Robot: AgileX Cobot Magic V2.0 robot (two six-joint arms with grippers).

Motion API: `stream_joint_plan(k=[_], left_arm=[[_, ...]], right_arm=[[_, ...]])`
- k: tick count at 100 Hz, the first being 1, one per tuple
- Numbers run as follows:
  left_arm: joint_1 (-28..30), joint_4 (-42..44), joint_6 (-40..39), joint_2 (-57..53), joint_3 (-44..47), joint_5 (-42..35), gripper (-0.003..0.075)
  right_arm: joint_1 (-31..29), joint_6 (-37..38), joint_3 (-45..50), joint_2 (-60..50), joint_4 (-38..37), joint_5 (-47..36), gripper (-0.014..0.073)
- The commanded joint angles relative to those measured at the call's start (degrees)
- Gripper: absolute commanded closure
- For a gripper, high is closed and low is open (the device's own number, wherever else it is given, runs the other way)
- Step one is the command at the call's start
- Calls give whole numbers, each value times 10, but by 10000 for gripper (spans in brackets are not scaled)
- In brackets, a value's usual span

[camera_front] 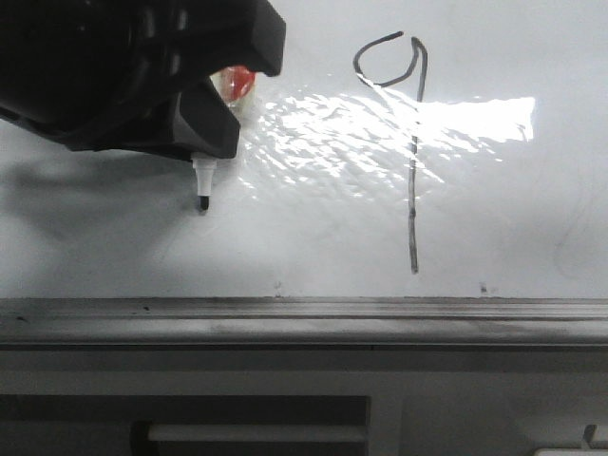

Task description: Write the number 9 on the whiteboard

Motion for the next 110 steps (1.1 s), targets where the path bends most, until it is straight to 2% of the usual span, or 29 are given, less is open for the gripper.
stream_joint_plan(k=[1, 16, 35, 42, 52, 60, 79, 97, 110], left_arm=[[-4, -5, 0, -2, -20, -22, 741], [-3, -5, 0, 7, -20, -74, 741], [12, -5, 0, 13, -20, -73, 734], [12, -5, 0, 13, -20, -73, 674], [12, -5, 0, 13, -20, -73, 486], [12, -5, 0, 13, -20, -73, 374], [12, -4, 0, 13, -20, -73, 350], [10, -4, 0, -37, -21, -76, 220], [-16, -4, 0, -111, -3, -83, 206]], right_arm=[[-2, 9, -18, -2, -28, -29, 652], [-2, 25, -18, -2, -28, -29, 652], [-2, 25, -18, -2, -28, -29, 652], [-2, 25, -16, -2, -28, -29, 652], [-2, 25, -16, -2, -28, -29, 652], [-2, 25, -16, -2, -28, -29, 652], [-2, 25, -16, -2, -28, -29, 652], [-2, 25, -10, -16, -28, -24, 651], [-2, 26, 43, -81, -46, -24, 636]])
